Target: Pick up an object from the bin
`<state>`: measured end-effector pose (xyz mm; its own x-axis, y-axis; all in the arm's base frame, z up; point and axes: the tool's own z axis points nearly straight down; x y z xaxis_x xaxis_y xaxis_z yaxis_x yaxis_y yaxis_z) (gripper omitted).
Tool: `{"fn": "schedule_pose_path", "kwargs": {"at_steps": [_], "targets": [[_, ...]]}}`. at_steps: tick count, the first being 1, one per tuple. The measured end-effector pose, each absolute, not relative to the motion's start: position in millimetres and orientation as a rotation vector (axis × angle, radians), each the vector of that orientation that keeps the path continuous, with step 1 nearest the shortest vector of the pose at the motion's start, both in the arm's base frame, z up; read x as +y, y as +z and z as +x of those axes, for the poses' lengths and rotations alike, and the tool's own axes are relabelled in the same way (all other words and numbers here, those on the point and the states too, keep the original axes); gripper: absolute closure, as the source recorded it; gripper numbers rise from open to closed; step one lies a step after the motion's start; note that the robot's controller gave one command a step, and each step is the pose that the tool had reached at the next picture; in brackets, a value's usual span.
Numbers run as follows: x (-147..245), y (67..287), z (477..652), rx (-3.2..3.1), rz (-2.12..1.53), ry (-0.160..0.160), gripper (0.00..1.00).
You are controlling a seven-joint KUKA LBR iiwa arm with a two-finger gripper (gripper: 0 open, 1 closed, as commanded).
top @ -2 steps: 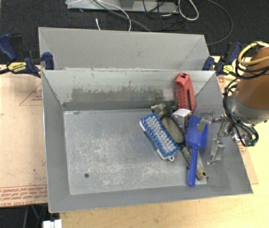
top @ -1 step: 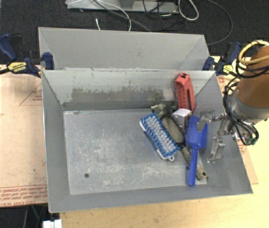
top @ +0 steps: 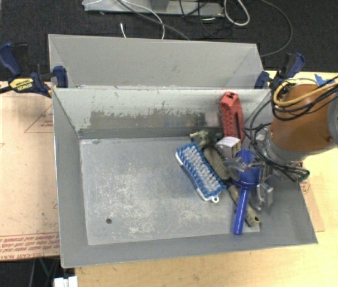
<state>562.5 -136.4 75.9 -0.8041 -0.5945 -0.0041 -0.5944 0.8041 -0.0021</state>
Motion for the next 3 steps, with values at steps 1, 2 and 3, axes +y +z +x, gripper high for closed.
{"fn": "schedule_pose_path", "kwargs": {"at_steps": [1,2,3], "targets": [[-122,143,551.8,2.986,-0.960,-0.001,0.00],[-123,99,567.5,2.556,-1.811,0.015,0.00],[-133,90,584.1,2.574,-1.776,0.011,0.00]]}}
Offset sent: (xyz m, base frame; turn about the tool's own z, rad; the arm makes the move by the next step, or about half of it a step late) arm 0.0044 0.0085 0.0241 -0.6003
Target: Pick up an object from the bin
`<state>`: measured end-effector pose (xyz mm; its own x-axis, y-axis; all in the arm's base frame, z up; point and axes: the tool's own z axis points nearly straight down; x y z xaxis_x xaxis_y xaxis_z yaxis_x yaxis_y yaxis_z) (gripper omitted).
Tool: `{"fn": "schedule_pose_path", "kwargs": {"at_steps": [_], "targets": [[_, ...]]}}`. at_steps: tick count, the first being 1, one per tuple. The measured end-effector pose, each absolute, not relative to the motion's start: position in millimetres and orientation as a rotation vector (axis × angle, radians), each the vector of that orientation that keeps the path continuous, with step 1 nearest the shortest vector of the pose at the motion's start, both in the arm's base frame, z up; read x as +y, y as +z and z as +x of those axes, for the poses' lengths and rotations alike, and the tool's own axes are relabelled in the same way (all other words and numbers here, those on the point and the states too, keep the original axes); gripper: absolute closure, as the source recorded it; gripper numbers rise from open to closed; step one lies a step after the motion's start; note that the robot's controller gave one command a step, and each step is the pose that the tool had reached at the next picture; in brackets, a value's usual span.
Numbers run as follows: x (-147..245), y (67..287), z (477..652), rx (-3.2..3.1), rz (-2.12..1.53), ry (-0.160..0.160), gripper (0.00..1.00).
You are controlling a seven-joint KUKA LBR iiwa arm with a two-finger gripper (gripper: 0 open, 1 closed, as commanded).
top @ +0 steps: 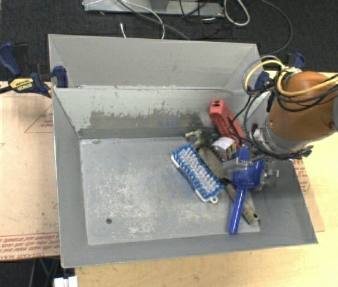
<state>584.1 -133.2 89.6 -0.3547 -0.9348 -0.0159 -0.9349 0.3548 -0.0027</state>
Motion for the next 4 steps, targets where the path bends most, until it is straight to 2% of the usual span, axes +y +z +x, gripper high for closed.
{"fn": "schedule_pose_path", "kwargs": {"at_steps": [1,2,4], "targets": [[-131,72,585.3,1.949,-2.427,0.023,1.00],[-131,72,585.3,1.949,-2.426,0.023,1.00],[-133,143,583.0,1.957,-2.428,0.029,1.00]]}}
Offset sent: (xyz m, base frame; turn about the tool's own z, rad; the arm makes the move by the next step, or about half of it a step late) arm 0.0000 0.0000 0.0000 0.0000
